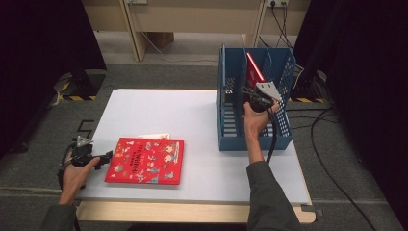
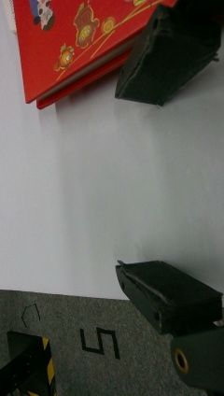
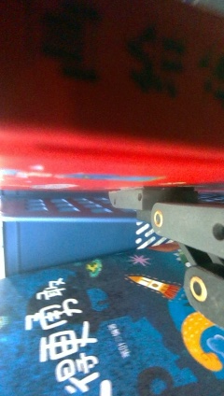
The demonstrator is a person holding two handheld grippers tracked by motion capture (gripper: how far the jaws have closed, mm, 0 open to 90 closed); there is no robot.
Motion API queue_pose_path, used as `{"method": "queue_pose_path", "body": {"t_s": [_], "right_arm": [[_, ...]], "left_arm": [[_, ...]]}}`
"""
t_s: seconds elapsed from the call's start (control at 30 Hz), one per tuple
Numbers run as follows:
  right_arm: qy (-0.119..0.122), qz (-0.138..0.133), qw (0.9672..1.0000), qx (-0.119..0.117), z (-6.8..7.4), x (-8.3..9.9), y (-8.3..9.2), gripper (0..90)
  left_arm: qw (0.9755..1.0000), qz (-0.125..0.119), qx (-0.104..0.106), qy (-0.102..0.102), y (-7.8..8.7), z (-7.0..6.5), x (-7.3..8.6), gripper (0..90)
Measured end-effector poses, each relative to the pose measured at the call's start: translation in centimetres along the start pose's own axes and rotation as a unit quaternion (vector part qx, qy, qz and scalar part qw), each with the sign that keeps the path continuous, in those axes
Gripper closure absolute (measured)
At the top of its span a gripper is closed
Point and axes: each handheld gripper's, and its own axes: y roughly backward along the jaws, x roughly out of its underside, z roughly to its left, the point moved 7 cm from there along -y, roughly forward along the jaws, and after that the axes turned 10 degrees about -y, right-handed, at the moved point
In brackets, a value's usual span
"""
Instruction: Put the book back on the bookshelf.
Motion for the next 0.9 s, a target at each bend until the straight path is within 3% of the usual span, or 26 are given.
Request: {"method": "queue_pose_path", "body": {"t_s": [0.57, 0.83, 0.9], "right_arm": [[0.013, -0.009, 0.9999, 0.005, 0.2, 1.8, -0.5, 79.2], [0.022, -0.013, 0.9997, 0.001, 0.4, 2.3, 0.4, 77.4], [0.019, -0.02, 0.9996, -0.003, 0.4, 2.0, 0.8, 73.2]], "left_arm": [[1.0, 0.0, -0.001, 0.001, 0.0, 0.0, 0.0, 12.4], [1.0, 0.0, -0.001, 0.001, 0.0, 0.0, 0.0, 12.4], [1.0, 0.0, -0.001, 0.001, 0.0, 0.0, 0.0, 12.4]]}}
